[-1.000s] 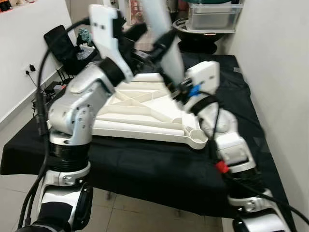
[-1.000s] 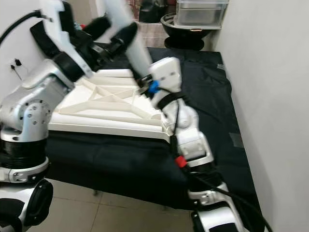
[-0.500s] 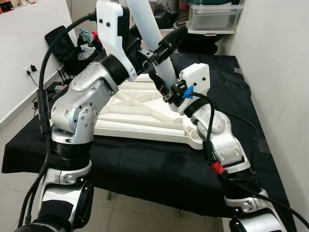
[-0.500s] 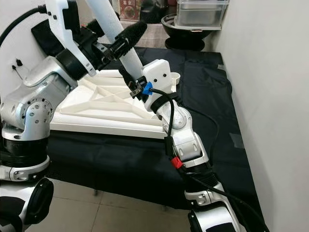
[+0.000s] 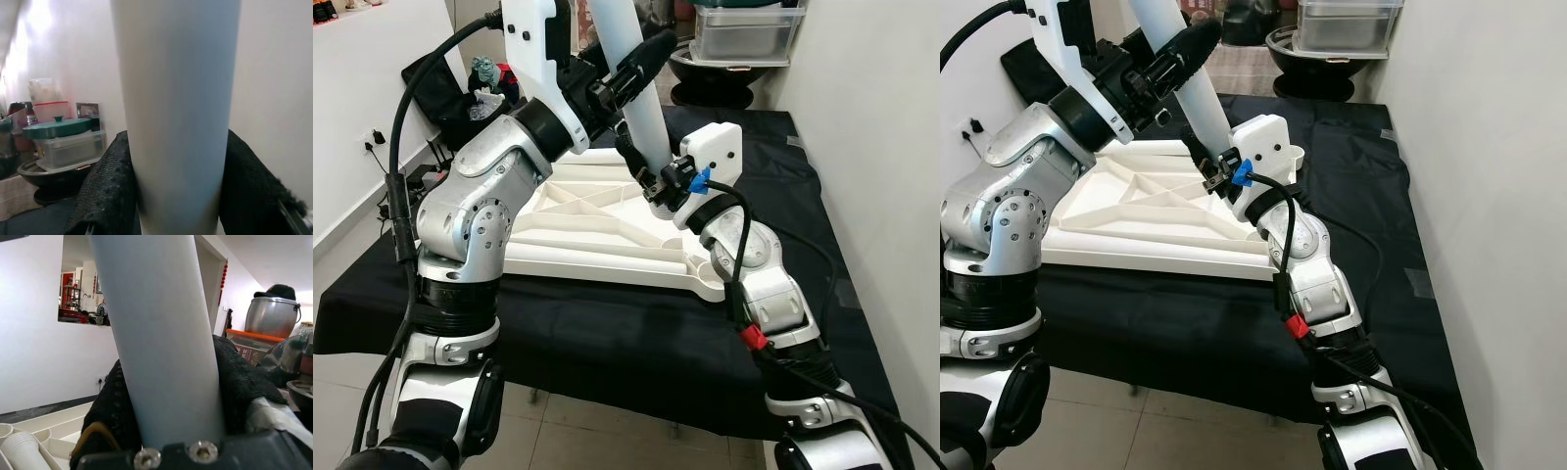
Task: Building children table
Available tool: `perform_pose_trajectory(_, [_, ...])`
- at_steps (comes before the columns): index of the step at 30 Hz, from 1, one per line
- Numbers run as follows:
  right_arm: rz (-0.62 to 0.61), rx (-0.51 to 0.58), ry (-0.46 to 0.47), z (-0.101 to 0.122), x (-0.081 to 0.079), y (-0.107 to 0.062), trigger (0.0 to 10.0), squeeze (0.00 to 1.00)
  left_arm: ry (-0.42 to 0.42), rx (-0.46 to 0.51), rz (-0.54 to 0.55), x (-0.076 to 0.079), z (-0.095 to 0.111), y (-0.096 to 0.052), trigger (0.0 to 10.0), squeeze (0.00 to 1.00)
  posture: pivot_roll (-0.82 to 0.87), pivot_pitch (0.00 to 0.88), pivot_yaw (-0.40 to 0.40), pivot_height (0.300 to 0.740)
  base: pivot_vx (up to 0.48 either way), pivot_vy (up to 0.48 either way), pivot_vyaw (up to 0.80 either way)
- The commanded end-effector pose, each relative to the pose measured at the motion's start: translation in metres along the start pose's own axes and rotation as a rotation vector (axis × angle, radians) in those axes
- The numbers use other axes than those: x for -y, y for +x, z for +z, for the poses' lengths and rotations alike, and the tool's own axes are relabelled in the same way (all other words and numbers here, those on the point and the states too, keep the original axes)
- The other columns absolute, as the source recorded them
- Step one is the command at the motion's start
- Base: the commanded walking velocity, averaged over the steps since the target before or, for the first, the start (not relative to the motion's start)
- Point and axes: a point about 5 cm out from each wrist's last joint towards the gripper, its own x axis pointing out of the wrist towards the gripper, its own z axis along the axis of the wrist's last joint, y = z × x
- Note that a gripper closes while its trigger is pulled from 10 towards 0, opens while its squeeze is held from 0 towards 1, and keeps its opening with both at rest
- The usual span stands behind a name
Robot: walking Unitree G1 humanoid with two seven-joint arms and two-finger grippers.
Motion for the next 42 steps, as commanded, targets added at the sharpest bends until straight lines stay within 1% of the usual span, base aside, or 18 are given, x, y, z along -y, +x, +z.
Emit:
perform_pose_trajectory(1, [0.039, -0.01, 0.067, -0.001, 0.003, -0.002, 10.0, 0.93, 0.028, 0.038, -0.024, 0.0, 0.011, 0.001, 0.0, 0.0, -0.03, 0.005, 0.005, 0.74, 0.0, 0.0, 0.0])
perform_pose_trajectory(2, [0.039, -0.01, 0.067, -0.001, 0.003, -0.002, 10.0, 0.93, 0.028, 0.038, -0.024, 0.0, 0.011, 0.001, 0.0, 0.0, -0.03, 0.005, 0.005, 0.74, 0.0, 0.0, 0.0])
perform_pose_trajectory(3, [0.141, -0.006, 0.113, 0.0, -0.001, -0.005, 10.0, 1.0, 0.019, 0.03, -0.068, 0.003, 0.012, 0.0, 0.0, 0.0, -0.03, 0.004, 0.004, 0.74, 0.0, 0.0, 0.0])
perform_pose_trajectory(5, [0.141, -0.006, 0.113, 0.0, -0.001, -0.005, 10.0, 1.0, 0.019, 0.03, -0.068, 0.003, 0.012, 0.0, 0.0, 0.0, -0.03, 0.004, 0.004, 0.74, 0.0, 0.0, 0.0])
perform_pose_trajectory(8, [0.353, -0.003, 0.162, 0.003, -0.002, -0.013, 10.0, 1.0, 0.012, -0.019, -0.228, 0.015, 0.01, -0.003, 0.0, 0.0, -0.03, 0.005, 0.003, 0.74, 0.0, 0.0, 0.0])
perform_pose_trajectory(9, [0.353, -0.003, 0.162, 0.003, -0.002, -0.013, 10.0, 1.0, 0.012, -0.019, -0.228, 0.015, 0.01, -0.003, 0.0, 0.0, -0.03, 0.005, 0.003, 0.74, 0.0, 0.0, 0.0])
perform_pose_trajectory(10, [0.478, -0.019, 0.157, 0.003, -0.001, -0.018, 10.0, 1.0, 0.014, -0.059, -0.32, 0.021, 0.006, -0.005, 0.0, 0.0, -0.03, 0.005, 0.004, 0.74, 0.0, 0.0, 0.0])
perform_pose_trajectory(13, [0.478, -0.019, 0.157, 0.003, -0.001, -0.018, 10.0, 1.0, 0.014, -0.059, -0.32, 0.021, 0.006, -0.005, 0.0, 0.0, -0.03, 0.005, 0.004, 0.74, 0.0, 0.0, 0.0])
perform_pose_trajectory(14, [0.616, -0.047, 0.141, 0.003, -0.003, -0.026, 10.0, 1.0, 0.009, -0.098, -0.405, 0.026, 0.002, -0.008, 0.0, 0.0, -0.03, 0.004, 0.006, 0.74, 0.0, 0.0, 0.0])
perform_pose_trajectory(15, [0.723, -0.071, 0.157, 0.003, -0.006, -0.032, 10.0, 0.0, -0.009, -0.126, -0.482, 0.032, -0.002, -0.01, 0.0, 0.0, -0.03, 0.002, 0.004, 0.74, 0.0, 0.0, 0.0])
perform_pose_trajectory(19, [0.843, -0.089, 0.236, 0.005, -0.013, -0.038, 10.0, 0.0, -0.023, -0.168, -0.578, 0.04, -0.008, -0.013, 0.0, 0.0, -0.04, 0.003, 0.006, 0.74, 0.0, 0.0, 0.0])
perform_pose_trajectory(26, [0.795, -0.115, 0.344, 0.004, -0.021, -0.03, 10.0, 0.0, -0.023, -0.19, -0.628, 0.046, -0.017, -0.013, 0.0, 0.0, -0.05, 0.003, 0.005, 0.74, 0.0, 0.0, 0.0])
perform_pose_trajectory(27, [0.781, -0.132, 0.358, 0.002, -0.022, -0.029, 6.5, 0.0, -0.02, -0.186, -0.632, 0.047, -0.017, -0.012, 0.0, 0.0, -0.05, 0.004, 0.004, 0.74, 0.0, 0.0, 0.0])
perform_pose_trajectory(28, [0.781, -0.132, 0.358, 0.002, -0.022, -0.029, 6.5, 0.0, -0.02, -0.186, -0.632, 0.047, -0.017, -0.012, 0.0, 0.0, -0.05, 0.004, 0.004, 0.74, 0.0, 0.0, 0.0])
perform_pose_trajectory(29, [0.779, -0.147, 0.366, 0.0, -0.022, -0.029, 1.1, 0.0, -0.019, -0.183, -0.639, 0.048, -0.017, -0.012, 0.0, 0.0, -0.05, 0.003, 0.002, 0.74, 0.0, 0.0, 0.0])
perform_pose_trajectory(30, [0.779, -0.147, 0.366, 0.0, -0.022, -0.029, 1.1, 0.0, -0.019, -0.183, -0.639, 0.048, -0.017, -0.012, 0.0, 0.0, -0.05, 0.003, 0.002, 0.74, 0.0, 0.0, 0.0])
perform_pose_trajectory(31, [0.773, -0.164, 0.374, -0.003, -0.022, -0.029, 0.0, 0.0, -0.015, -0.179, -0.642, 0.048, -0.016, -0.012, 0.0, 0.0, -0.05, 0.003, 0.002, 0.74, 0.0, 0.0, 0.0])
perform_pose_trajectory(42, [0.749, -0.22, 0.476, -0.009, -0.026, -0.033, 0.0, 0.0, -0.003, -0.161, -0.661, 0.047, -0.012, -0.011, 0.0, 0.0, -0.05, 0.0, -0.005, 0.74, 0.0, 0.0, 0.0])
